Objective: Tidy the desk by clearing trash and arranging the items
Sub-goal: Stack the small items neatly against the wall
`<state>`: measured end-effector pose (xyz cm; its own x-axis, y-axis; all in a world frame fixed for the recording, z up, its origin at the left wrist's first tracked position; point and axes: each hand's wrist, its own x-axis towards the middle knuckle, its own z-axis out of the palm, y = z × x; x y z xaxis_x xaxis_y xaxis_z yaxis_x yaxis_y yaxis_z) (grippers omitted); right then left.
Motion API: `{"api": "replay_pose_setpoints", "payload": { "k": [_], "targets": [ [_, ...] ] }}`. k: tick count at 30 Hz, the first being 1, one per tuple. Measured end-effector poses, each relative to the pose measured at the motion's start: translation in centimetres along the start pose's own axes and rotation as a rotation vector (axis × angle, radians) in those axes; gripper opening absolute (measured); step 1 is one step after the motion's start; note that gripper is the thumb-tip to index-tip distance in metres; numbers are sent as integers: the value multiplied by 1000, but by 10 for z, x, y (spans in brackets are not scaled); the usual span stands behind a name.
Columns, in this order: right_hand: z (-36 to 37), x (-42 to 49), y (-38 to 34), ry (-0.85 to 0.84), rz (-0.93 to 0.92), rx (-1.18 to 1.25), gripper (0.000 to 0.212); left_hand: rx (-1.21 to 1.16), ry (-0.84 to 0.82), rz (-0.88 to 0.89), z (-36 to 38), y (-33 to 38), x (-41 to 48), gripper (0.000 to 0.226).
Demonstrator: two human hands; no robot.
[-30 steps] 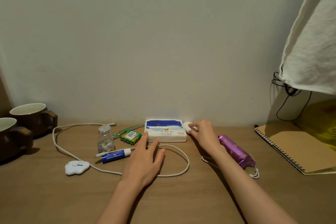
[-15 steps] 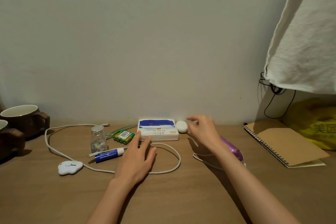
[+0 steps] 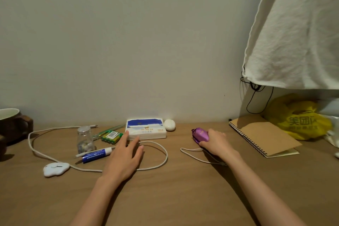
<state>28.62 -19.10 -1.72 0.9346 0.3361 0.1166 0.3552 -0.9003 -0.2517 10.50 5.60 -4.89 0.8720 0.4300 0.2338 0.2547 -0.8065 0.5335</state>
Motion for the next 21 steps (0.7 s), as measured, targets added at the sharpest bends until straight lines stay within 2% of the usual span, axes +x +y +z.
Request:
{"api": "replay_pose_setpoints", "payload": {
  "k": [6,9,11,16,21],
  "targets": [
    [-16,10,-25,105,-167,185,42,8,8,0,1,-1,1,53],
    [-18,20,-40,141,-209,169,46,1,9,2,1,-1,1,53],
    [-14,28,-46,150,-226,171,49,-8,9,1,1,-1,1,53],
    [-6,43,-67,122,-286,389,48,-12,16,3,2,0,1,53],
    [0,60,-105,104,-441,312,46,-30,21,-7,3,-1,2,52]
  ]
}}
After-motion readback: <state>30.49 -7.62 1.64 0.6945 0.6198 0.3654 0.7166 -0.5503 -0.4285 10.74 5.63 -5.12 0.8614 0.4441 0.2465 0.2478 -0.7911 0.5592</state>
